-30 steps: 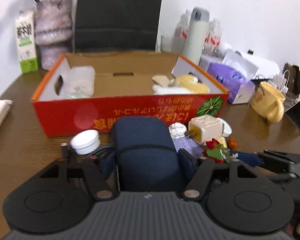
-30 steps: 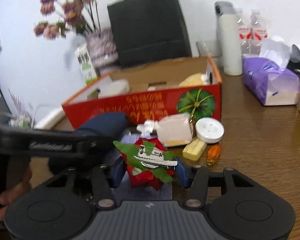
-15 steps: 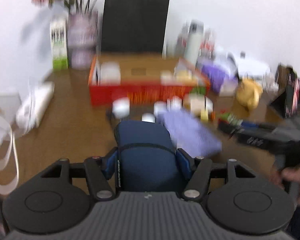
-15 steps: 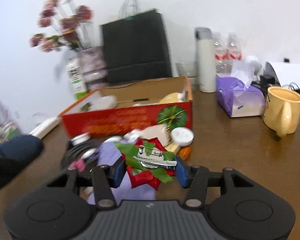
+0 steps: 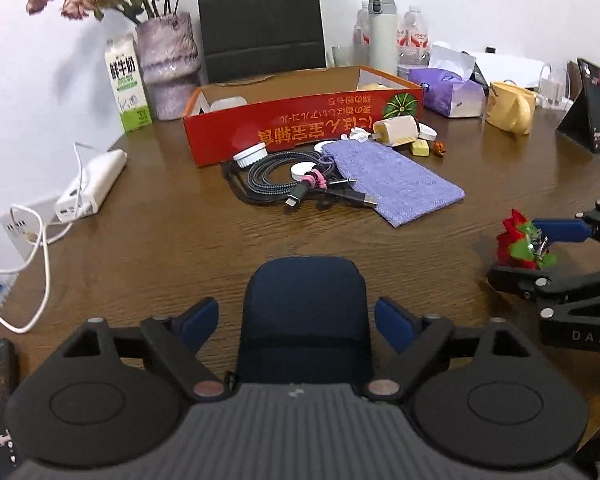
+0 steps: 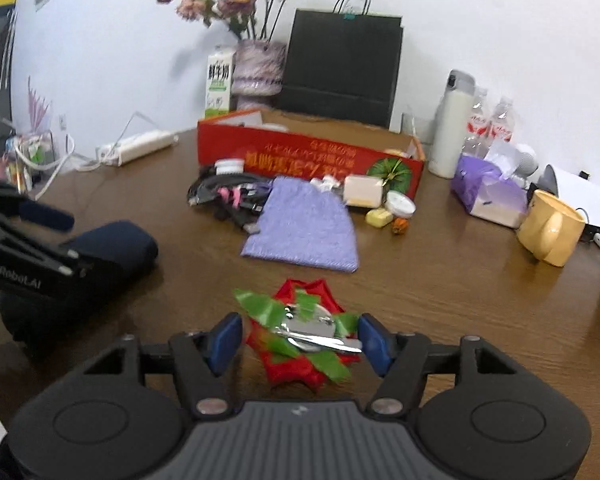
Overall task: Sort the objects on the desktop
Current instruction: 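Carry the navy pouch into the cardboard box while the right tool drops the red bow in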
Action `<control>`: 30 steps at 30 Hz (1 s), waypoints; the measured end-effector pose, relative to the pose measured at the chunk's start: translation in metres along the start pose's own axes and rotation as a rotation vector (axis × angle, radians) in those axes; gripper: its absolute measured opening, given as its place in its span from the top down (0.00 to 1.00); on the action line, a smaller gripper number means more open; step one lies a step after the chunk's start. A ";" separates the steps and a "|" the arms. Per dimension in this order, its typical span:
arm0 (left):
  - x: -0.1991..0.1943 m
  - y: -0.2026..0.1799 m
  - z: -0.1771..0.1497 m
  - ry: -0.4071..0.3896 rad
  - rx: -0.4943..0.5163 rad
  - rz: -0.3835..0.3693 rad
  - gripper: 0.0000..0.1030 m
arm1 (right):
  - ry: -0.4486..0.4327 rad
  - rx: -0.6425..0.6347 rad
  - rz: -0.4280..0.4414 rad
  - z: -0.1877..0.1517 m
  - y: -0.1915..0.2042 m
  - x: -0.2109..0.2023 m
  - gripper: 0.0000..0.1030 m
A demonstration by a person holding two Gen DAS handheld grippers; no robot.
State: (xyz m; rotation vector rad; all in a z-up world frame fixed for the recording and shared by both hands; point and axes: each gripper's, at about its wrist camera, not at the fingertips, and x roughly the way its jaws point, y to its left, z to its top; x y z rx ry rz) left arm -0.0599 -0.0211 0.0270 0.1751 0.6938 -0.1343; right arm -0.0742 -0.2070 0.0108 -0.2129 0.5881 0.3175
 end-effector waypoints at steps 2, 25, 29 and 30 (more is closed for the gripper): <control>-0.001 0.000 -0.006 -0.007 -0.003 0.000 0.15 | -0.013 -0.003 0.008 0.000 0.000 -0.006 0.35; 0.000 0.024 0.003 -0.032 -0.165 -0.089 0.38 | -0.044 0.175 0.073 0.013 -0.038 -0.010 0.60; -0.001 0.043 0.040 -0.087 -0.197 -0.105 0.38 | -0.073 0.171 0.073 0.040 -0.051 -0.004 0.60; 0.001 0.050 0.054 -0.101 -0.208 -0.117 0.38 | -0.083 0.168 0.072 0.051 -0.055 -0.001 0.60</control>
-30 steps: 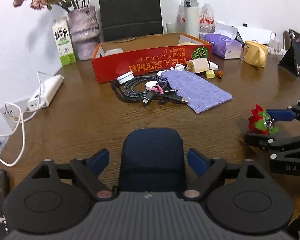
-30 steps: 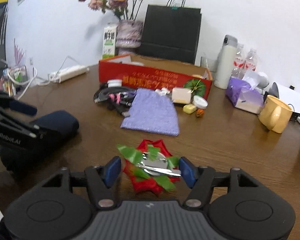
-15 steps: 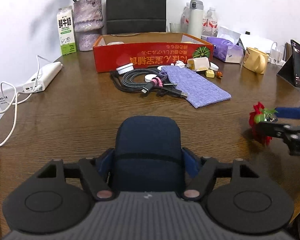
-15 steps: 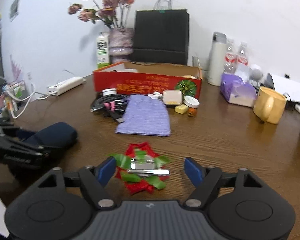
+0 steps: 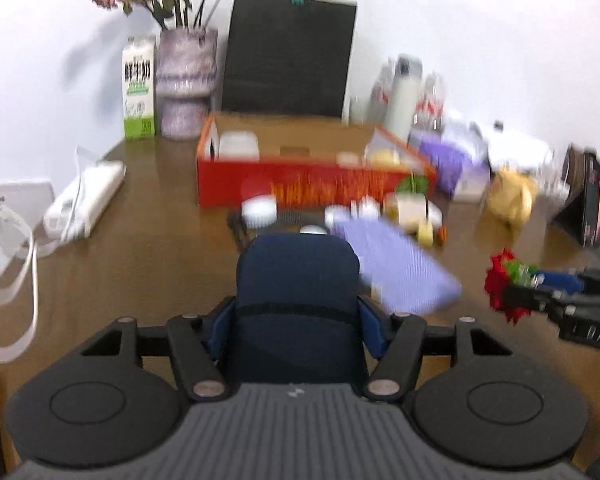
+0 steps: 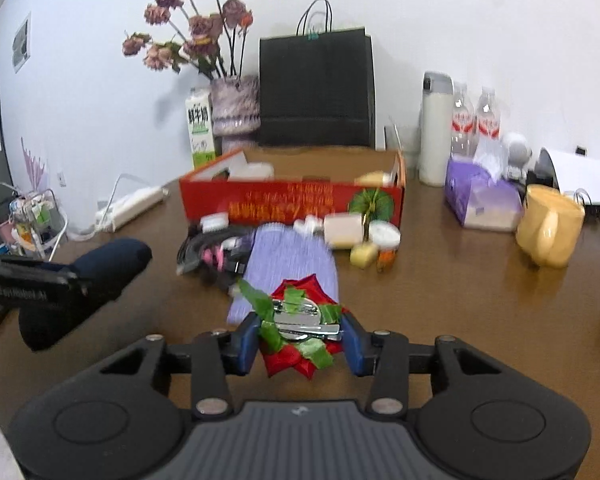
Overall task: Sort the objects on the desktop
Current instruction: 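Carry the navy pouch into the cardboard box while the right tool drops the red bow in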
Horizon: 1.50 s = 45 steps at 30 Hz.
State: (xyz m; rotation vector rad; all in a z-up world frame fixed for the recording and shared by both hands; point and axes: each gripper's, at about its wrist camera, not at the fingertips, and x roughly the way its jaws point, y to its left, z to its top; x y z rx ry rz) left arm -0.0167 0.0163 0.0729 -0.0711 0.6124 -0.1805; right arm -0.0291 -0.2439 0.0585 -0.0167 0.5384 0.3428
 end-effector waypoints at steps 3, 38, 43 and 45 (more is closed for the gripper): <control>0.015 0.010 0.050 -0.041 -0.011 -0.019 0.38 | -0.045 -0.009 -0.020 0.042 -0.009 0.013 0.60; 0.234 0.037 0.244 0.123 -0.008 0.158 0.21 | 0.289 -0.078 -0.173 0.240 -0.072 0.304 0.35; 0.148 0.014 0.178 0.015 0.076 0.126 0.15 | 0.193 0.010 -0.085 0.200 -0.058 0.229 0.18; 0.117 0.007 0.143 -0.010 0.062 0.099 0.11 | 0.153 0.033 -0.067 0.174 -0.050 0.198 0.16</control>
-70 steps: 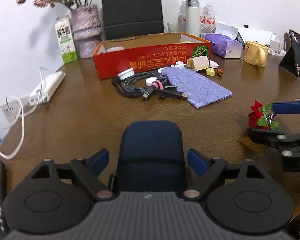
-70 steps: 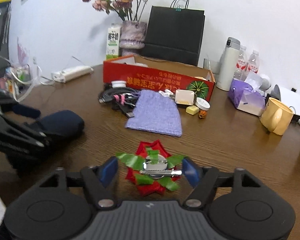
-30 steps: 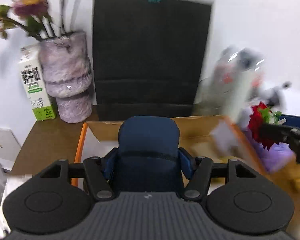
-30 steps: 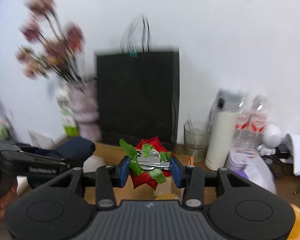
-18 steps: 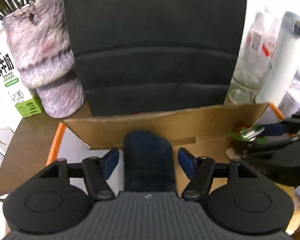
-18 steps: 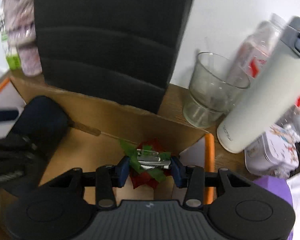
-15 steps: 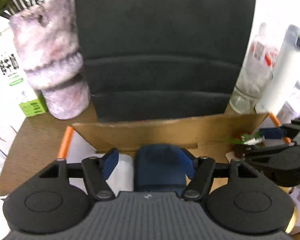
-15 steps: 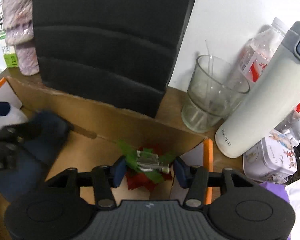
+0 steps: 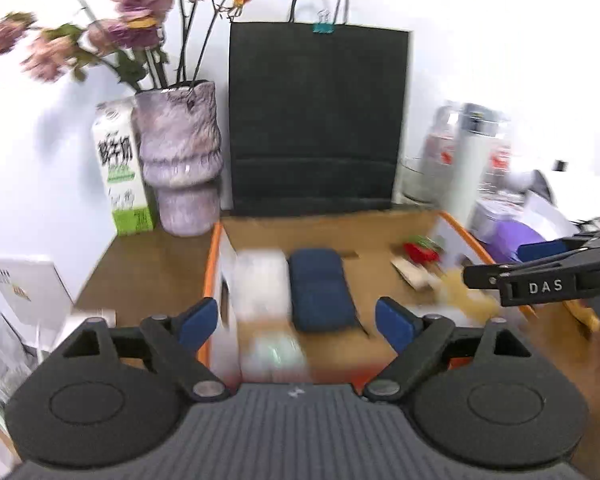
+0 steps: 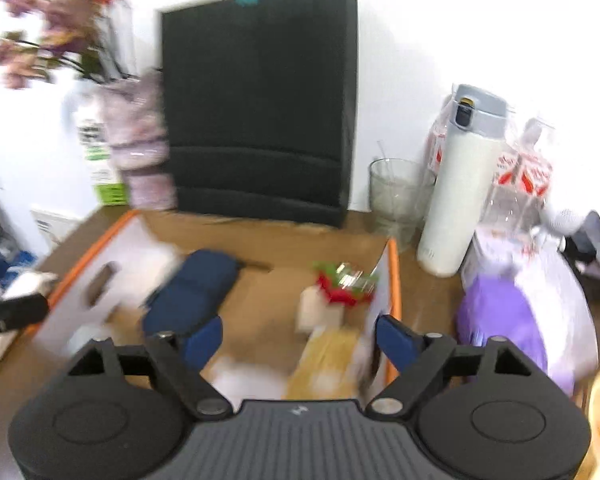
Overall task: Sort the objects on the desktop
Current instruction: 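Carry the navy pouch into the cardboard box while the right tool drops the red bow in, then grasp the black braided cable with the left tool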
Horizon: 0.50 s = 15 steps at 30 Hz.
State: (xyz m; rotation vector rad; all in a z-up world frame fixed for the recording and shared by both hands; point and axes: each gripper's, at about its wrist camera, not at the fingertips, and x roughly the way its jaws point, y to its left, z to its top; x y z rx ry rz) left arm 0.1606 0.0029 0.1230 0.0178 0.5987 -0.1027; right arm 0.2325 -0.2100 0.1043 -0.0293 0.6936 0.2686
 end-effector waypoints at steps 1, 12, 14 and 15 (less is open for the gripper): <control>-0.012 -0.001 -0.013 0.001 -0.013 -0.010 0.10 | -0.014 0.010 -0.002 -0.017 0.004 -0.013 0.16; -0.104 -0.033 -0.183 -0.056 0.067 -0.011 0.03 | 0.030 0.091 -0.025 -0.211 0.031 -0.115 0.14; -0.117 -0.035 -0.199 -0.065 0.056 -0.036 0.03 | 0.009 0.077 -0.013 -0.235 0.038 -0.131 0.14; -0.121 -0.033 -0.205 -0.067 0.031 -0.037 0.03 | -0.006 0.067 -0.017 -0.242 0.042 -0.139 0.14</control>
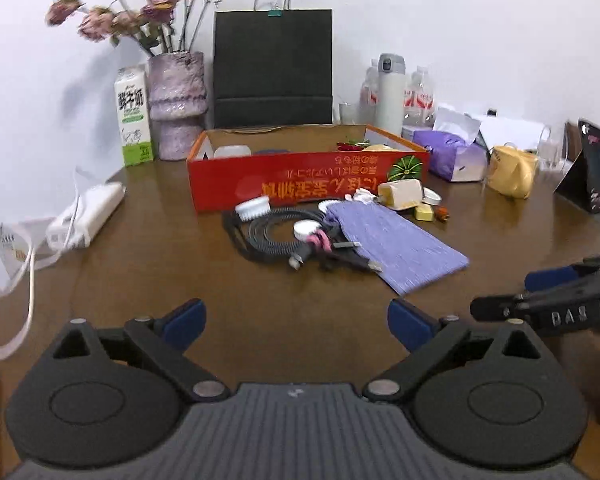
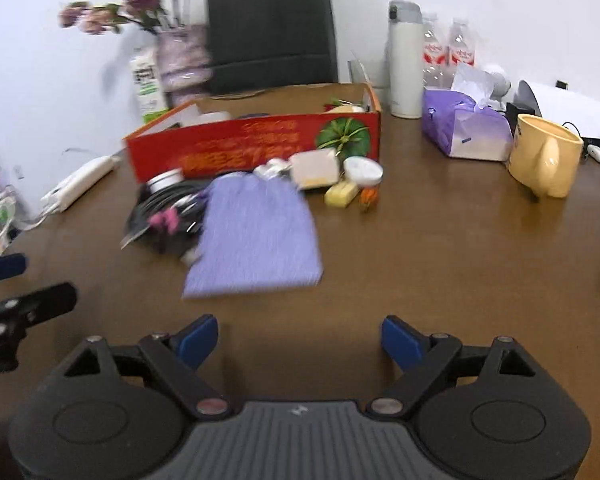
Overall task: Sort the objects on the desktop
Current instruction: 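Grasp the black braided cable with the left tool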
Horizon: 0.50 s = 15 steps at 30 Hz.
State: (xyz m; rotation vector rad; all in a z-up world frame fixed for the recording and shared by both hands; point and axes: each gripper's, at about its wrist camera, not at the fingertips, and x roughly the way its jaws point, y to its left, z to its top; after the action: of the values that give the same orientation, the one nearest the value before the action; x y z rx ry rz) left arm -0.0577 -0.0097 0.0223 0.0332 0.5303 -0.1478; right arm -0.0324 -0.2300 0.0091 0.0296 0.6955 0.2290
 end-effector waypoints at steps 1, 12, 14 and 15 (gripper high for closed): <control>-0.004 0.000 -0.005 -0.002 -0.021 -0.004 0.03 | -0.025 -0.011 -0.006 -0.004 0.002 -0.008 0.13; -0.001 -0.004 -0.016 -0.016 0.021 0.030 0.02 | -0.114 -0.008 0.033 -0.019 0.009 -0.024 0.08; -0.001 -0.004 -0.016 -0.011 0.027 0.023 0.02 | -0.118 0.012 0.040 -0.020 0.006 -0.024 0.08; -0.001 -0.004 -0.017 -0.012 0.030 0.028 0.02 | -0.111 0.014 0.041 -0.019 0.006 -0.024 0.08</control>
State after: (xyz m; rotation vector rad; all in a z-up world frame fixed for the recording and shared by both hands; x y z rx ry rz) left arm -0.0674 -0.0128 0.0084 0.0686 0.5153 -0.1284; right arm -0.0634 -0.2305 0.0098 0.0695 0.5859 0.2602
